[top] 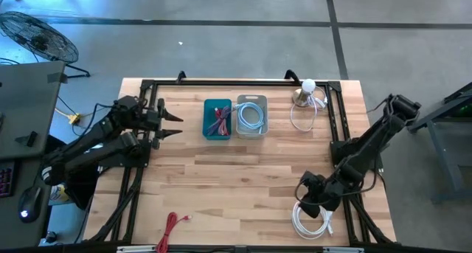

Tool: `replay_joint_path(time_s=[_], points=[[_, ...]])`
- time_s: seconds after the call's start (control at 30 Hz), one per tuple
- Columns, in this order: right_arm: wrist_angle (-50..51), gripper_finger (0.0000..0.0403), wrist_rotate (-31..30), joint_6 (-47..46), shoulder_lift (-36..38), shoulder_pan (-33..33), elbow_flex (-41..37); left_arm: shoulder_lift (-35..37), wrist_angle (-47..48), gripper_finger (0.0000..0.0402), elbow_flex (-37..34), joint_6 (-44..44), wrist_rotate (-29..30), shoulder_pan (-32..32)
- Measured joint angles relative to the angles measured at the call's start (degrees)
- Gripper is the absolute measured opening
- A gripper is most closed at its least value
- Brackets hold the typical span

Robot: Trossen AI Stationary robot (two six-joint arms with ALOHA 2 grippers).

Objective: Pick & Place USB Port
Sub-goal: Put the white HDMI into the white bin

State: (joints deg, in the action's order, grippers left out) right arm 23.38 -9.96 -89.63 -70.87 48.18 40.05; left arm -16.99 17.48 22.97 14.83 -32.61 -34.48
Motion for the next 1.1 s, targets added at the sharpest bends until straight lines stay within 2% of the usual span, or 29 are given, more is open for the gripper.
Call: replay_joint_path(time_s=[0.23,0.57,0.83,1.1], points=[[-7.2,0.0142,3.8,-1.4,-4.3,0.0,0.0,0.0,-2.4,0.0186,-4.7,-0.5,0.1,0.0],[-8.7,0.0116,8.5,-9.9,-5.5,1.9,0.0,0.0,-7.5,0.0186,-5.5,-1.7,-1.5,0.0],[-8.7,0.0112,7.0,-12.0,-6.3,2.5,0.1,0.0,-7.0,0.0186,-5.5,-1.7,-1.5,0.0],[-8.5,0.0112,7.3,-14.6,-10.6,2.5,0.1,0.0,-7.0,0.0186,-5.5,-1.7,-1.5,0.0]])
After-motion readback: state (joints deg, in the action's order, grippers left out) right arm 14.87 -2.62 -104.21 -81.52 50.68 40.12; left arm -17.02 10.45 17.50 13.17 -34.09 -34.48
